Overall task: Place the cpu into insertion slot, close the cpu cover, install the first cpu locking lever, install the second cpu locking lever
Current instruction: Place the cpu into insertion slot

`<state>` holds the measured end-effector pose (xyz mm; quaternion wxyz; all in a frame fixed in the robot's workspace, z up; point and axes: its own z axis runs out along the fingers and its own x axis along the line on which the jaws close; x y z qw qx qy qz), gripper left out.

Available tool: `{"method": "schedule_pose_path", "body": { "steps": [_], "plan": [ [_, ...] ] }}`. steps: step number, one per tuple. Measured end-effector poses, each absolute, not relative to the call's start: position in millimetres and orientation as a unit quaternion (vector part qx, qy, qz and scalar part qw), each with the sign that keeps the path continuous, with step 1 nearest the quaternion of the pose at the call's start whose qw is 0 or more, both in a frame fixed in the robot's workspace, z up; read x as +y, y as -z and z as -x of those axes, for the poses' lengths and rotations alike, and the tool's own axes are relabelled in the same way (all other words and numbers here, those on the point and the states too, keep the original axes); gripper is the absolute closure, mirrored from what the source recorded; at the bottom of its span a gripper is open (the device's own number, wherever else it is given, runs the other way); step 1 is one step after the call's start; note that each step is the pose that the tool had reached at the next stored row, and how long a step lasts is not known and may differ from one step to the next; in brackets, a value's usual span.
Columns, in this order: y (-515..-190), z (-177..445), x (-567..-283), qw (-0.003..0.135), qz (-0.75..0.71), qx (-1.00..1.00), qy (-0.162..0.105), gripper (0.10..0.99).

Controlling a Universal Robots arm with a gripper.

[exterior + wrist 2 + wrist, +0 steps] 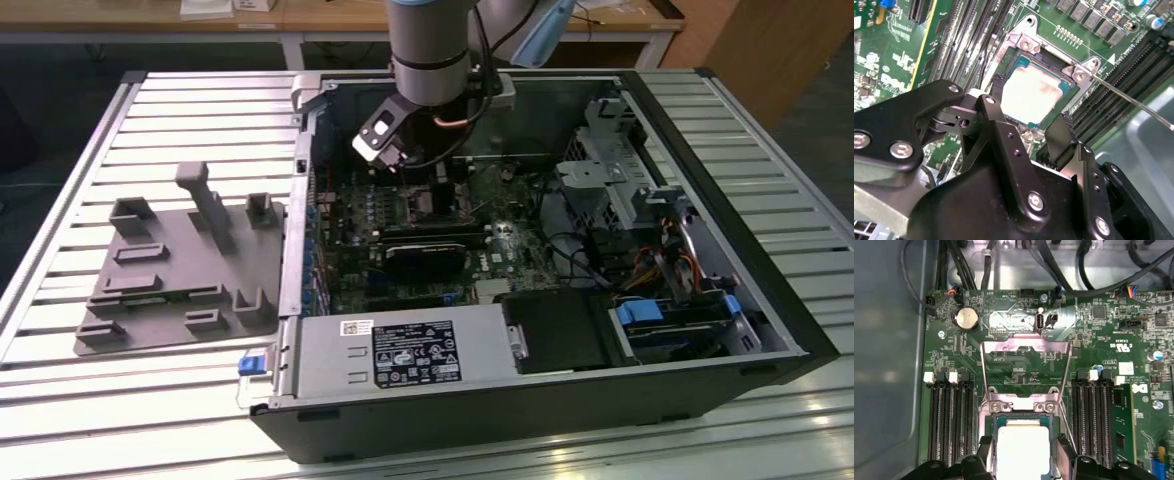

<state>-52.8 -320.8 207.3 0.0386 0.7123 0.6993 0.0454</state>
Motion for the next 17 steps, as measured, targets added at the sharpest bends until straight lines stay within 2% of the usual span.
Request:
{"method": "schedule_pose_path", "body": {
  "steps": [11,12,13,16,17],
  "plan": [
    [-211.0,52.7,-320.8,0.039,-0.712,0.699,-0.045,0.486],
    [-211.0,52.8,-320.8,0.039,-0.712,0.699,-0.045,0.553],
    [-211.0,52.7,-320.8,0.039,-0.712,0.699,-0.045,0.553],
    [-211.0,52.8,-320.8,0.039,-0.712,0.699,-0.045,0.733],
    [-211.0,52.8,-320.8,0.039,-0.712,0.699,-0.045,0.733]
  ]
}}
